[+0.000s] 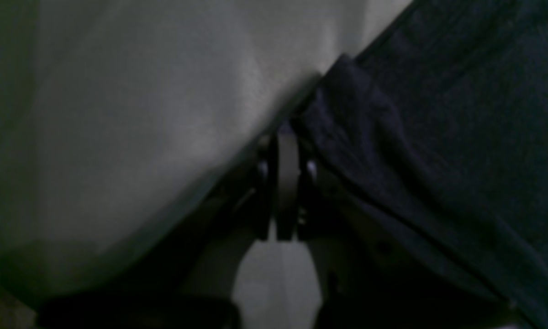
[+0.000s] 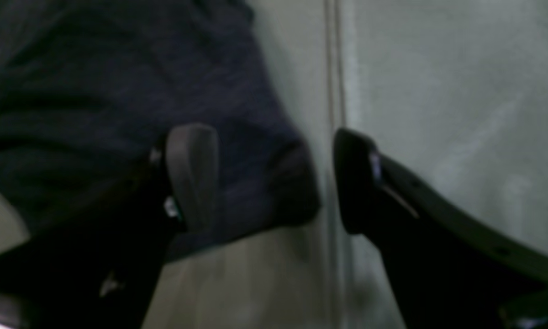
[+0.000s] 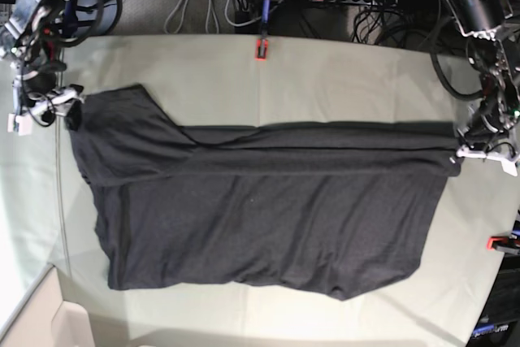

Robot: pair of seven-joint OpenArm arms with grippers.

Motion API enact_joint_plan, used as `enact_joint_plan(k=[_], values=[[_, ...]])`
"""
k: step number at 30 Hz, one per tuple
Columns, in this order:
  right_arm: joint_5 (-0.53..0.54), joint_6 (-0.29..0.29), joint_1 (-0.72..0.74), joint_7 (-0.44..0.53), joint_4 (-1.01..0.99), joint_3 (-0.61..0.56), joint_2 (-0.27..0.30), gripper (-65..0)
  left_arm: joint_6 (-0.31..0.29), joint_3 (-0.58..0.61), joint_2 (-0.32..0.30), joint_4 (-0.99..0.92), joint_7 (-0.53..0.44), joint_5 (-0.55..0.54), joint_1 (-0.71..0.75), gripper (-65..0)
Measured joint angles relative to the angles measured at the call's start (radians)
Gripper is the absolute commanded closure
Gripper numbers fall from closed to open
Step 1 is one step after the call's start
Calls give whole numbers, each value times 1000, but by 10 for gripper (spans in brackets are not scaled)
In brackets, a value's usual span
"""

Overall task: Layout the t-shirt on the table in an organized manner, then fold the t-shirt properly
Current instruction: 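Lower the folded edge onto the shirt with both grippers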

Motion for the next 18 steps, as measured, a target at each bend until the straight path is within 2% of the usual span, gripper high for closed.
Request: enact_joint_plan(k=[5, 16, 18], values=[[14, -1, 15, 16, -98, 3, 53, -400, 0, 0, 3, 0, -4, 1, 0, -1], [34, -4, -15, 68, -85, 1, -4, -397, 0, 0, 2, 0, -5, 0, 0, -1], [35, -4, -27, 80, -82, -21, -5, -378, 0, 0, 3, 0, -5, 0, 0, -1]])
